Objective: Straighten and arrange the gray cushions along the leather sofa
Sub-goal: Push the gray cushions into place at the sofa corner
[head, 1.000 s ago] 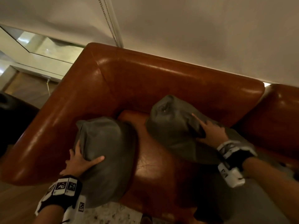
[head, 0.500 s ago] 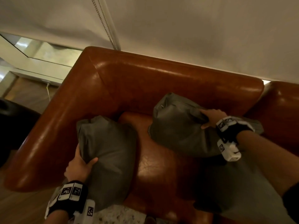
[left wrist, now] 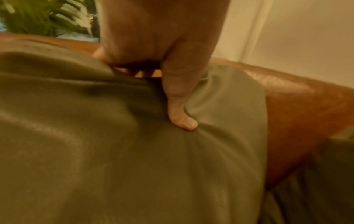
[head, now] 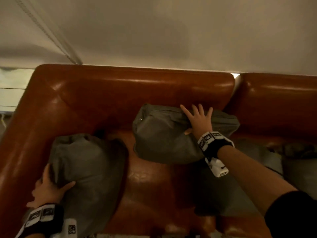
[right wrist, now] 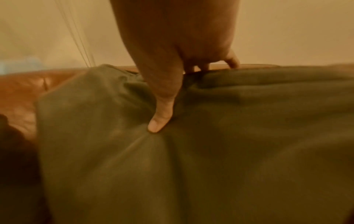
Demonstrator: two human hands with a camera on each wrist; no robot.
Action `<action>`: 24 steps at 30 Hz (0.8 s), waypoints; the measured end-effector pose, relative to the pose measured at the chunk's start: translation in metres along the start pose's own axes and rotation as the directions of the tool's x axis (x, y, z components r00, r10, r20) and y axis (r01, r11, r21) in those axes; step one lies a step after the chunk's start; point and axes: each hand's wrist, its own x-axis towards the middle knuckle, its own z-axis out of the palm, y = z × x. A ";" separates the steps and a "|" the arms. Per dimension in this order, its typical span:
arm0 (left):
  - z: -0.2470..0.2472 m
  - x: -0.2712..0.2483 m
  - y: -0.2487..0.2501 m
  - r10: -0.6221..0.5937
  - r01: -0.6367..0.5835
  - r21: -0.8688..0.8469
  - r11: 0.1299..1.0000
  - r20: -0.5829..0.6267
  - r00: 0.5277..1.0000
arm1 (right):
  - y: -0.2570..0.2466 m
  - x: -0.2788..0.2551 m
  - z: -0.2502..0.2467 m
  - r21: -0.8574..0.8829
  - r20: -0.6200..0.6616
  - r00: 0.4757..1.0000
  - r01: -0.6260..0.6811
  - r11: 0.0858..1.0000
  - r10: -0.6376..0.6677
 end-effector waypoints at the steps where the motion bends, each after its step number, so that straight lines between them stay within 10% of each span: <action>1: 0.002 -0.008 0.001 0.003 -0.005 -0.025 1.000 -0.067 0.998 | 0.000 -0.010 0.003 0.079 -0.052 0.998 -0.014 0.997 0.019; 3: 0.014 -0.028 0.007 0.122 -0.137 -0.032 0.990 -0.282 0.952 | 0.003 -0.029 0.006 0.316 -0.126 0.991 -0.005 0.949 0.047; 6: 0.043 -0.084 0.049 0.554 -0.589 0.078 0.804 -0.457 0.696 | 0.024 -0.053 -0.007 0.719 -0.283 0.949 0.113 0.686 0.141; 11: 0.122 -0.211 0.185 0.934 -0.920 -0.174 0.352 0.122 0.335 | 0.120 -0.118 -0.066 0.931 -0.342 0.903 0.289 0.222 0.259; 15: 0.218 -0.302 0.325 0.928 -0.850 -0.430 0.304 0.334 0.163 | 0.268 -0.171 -0.083 0.851 -0.456 0.855 0.336 0.405 0.248; 17: 0.270 -0.324 0.385 0.896 -0.831 -0.409 0.377 0.390 0.214 | 0.353 -0.179 -0.066 0.818 -0.437 0.863 0.265 0.510 0.252; 21: 0.363 -0.339 0.464 0.710 -0.721 -0.149 0.676 0.394 0.584 | 0.520 -0.160 0.019 0.685 -0.204 0.939 -0.067 0.725 0.279; 24: 0.400 -0.348 0.484 0.548 -0.642 0.179 0.745 0.386 0.743 | 0.611 -0.136 0.102 0.470 0.186 0.951 -0.308 0.827 0.248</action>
